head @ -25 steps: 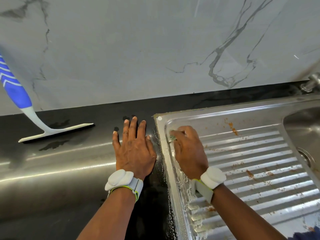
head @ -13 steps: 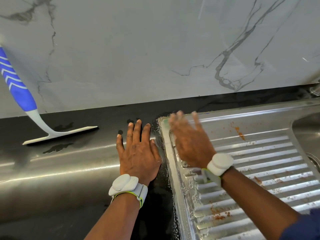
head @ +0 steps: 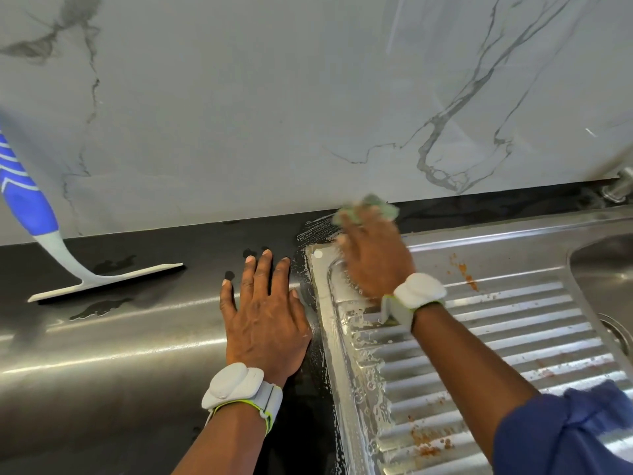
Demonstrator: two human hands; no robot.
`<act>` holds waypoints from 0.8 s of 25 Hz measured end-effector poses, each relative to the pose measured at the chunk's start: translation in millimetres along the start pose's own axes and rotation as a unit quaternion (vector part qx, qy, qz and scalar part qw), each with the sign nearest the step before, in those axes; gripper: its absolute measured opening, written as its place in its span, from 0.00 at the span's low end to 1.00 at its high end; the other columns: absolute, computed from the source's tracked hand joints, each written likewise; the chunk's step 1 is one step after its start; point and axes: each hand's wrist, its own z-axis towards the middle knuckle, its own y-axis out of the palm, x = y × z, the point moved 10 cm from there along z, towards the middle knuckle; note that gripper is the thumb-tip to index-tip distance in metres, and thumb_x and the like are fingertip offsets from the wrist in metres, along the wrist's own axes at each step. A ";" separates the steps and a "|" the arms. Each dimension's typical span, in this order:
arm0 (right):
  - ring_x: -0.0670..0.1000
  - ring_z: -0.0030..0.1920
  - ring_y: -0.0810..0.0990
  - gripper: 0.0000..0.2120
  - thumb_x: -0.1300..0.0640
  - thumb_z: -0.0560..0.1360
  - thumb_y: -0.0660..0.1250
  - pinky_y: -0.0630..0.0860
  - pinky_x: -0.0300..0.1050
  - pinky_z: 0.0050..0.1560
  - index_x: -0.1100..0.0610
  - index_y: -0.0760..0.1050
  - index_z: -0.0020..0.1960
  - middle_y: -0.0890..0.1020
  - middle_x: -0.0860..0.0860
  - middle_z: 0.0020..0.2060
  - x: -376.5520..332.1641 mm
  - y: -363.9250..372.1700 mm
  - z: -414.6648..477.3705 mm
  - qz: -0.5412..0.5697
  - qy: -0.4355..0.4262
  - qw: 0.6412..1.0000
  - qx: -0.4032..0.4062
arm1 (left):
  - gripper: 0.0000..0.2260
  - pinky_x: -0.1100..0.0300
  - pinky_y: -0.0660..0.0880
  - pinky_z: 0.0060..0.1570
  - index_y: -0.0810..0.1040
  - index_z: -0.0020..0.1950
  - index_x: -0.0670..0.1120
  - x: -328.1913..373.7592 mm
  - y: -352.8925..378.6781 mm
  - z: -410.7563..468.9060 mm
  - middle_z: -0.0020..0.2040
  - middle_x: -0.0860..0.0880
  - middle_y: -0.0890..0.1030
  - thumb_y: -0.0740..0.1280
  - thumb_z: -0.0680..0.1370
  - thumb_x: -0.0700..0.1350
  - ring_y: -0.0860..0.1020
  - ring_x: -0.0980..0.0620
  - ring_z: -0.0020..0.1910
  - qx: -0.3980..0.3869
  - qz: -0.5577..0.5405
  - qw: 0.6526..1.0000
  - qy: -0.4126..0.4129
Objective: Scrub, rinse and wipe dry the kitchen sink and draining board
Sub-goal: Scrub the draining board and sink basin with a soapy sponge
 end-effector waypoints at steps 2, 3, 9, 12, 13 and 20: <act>0.64 0.78 0.55 0.24 0.41 0.83 0.48 0.53 0.67 0.76 0.42 0.58 0.78 0.59 0.52 0.79 28.7 -5.0 1.7 -0.015 0.107 0.994 0.010 | 0.25 0.38 0.52 0.79 0.65 0.79 0.54 1.5 0.5 1.0 0.82 0.50 0.62 0.51 0.82 0.56 0.56 0.48 0.83 -0.001 -0.001 1.000 -0.001; 0.63 0.79 0.54 0.24 0.40 0.83 0.48 0.51 0.68 0.76 0.41 0.58 0.78 0.59 0.51 0.79 8.5 -1.7 1.6 -0.004 0.075 0.997 0.006 | 0.25 0.38 0.52 0.79 0.65 0.79 0.54 2.0 0.3 0.6 0.82 0.50 0.62 0.51 0.82 0.56 0.56 0.48 0.83 -0.001 0.000 1.000 -0.002; 0.59 0.81 0.46 0.26 0.36 0.81 0.39 0.42 0.75 0.73 0.34 0.49 0.79 0.51 0.47 0.81 84.4 -9.3 -14.9 0.017 0.237 0.971 0.013 | 0.25 0.38 0.52 0.79 0.66 0.79 0.54 -0.9 -2.0 1.0 0.82 0.50 0.63 0.51 0.82 0.55 0.57 0.48 0.82 0.003 -0.001 1.000 -0.005; 0.60 0.80 0.51 0.26 0.34 0.81 0.44 0.45 0.74 0.73 0.35 0.52 0.79 0.54 0.49 0.81 25.6 -7.9 -19.4 0.063 0.075 0.995 0.026 | 0.25 0.38 0.53 0.78 0.67 0.78 0.54 1.2 -5.0 0.2 0.81 0.50 0.64 0.52 0.81 0.54 0.58 0.48 0.82 0.013 0.005 1.000 -0.006; 0.60 0.80 0.53 0.27 0.34 0.81 0.46 0.47 0.74 0.73 0.36 0.53 0.79 0.55 0.49 0.81 5.1 -4.3 -25.6 0.054 -0.008 0.999 0.002 | 0.25 0.38 0.53 0.78 0.67 0.78 0.54 0.5 -5.4 0.4 0.81 0.50 0.64 0.53 0.81 0.54 0.58 0.48 0.82 0.013 0.007 1.000 -0.005; 0.58 0.81 0.46 0.29 0.31 0.80 0.41 0.37 0.75 0.72 0.34 0.48 0.79 0.49 0.45 0.81 37.8 -3.5 -32.7 0.052 0.031 0.998 -0.021 | 0.25 0.38 0.53 0.78 0.66 0.79 0.54 1.6 -2.2 0.9 0.81 0.50 0.63 0.52 0.81 0.55 0.57 0.48 0.82 0.006 0.008 1.000 -0.001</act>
